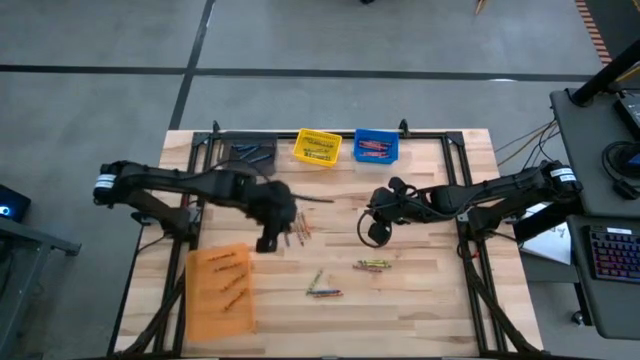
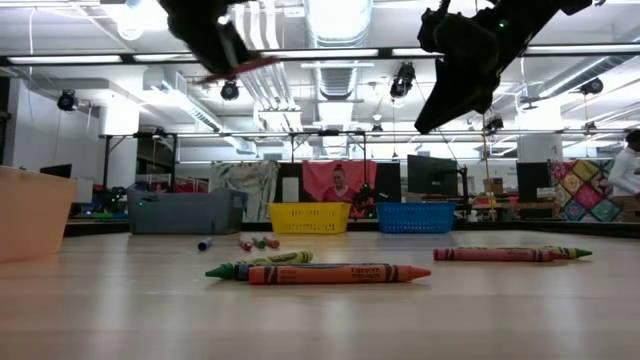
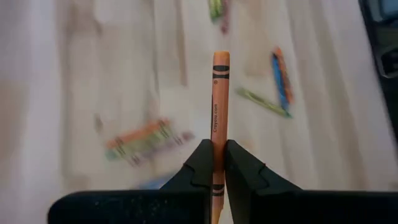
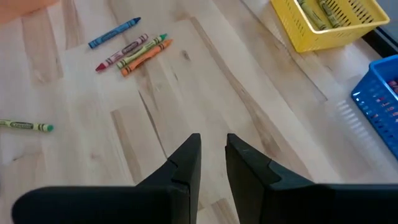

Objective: Sort crayons
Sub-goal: Put the orange crayon into the orange bin

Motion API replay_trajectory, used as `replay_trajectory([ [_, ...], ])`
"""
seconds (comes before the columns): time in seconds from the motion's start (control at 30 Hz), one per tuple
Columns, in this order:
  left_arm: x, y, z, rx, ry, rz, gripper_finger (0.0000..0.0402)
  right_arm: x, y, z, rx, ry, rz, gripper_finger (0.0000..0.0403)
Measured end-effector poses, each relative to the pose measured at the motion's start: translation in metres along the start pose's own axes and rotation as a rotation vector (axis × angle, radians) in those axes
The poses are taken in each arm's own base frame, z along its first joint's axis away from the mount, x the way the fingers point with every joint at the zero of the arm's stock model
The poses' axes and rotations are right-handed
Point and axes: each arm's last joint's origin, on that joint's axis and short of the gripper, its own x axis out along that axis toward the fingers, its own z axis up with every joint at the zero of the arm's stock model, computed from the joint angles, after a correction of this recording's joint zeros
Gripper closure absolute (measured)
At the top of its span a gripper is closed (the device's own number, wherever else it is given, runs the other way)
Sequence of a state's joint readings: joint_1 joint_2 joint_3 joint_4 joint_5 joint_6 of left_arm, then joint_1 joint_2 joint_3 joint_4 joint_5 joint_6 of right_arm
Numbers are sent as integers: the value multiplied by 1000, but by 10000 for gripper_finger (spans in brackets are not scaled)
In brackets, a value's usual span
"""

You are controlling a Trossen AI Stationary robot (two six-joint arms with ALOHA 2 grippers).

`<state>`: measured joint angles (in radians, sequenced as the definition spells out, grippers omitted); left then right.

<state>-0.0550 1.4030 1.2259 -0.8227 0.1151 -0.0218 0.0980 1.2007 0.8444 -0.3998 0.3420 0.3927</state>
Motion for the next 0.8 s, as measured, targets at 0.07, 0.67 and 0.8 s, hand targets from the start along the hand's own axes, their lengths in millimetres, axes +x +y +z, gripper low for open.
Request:
replay_trajectory([
  [0.07, -4, -13, -7, -31, 40, -21, 401, 0, 0, 0, 0, -2, 1, 339],
  [0.67, -15, -103, -82, -439, 601, 19, 401, 0, 1, 1, -19, -15, 6, 339],
  [0.8, -4, -113, -106, -409, 667, 74, 401, 0, 1, 2, -45, -21, 8, 337],
])
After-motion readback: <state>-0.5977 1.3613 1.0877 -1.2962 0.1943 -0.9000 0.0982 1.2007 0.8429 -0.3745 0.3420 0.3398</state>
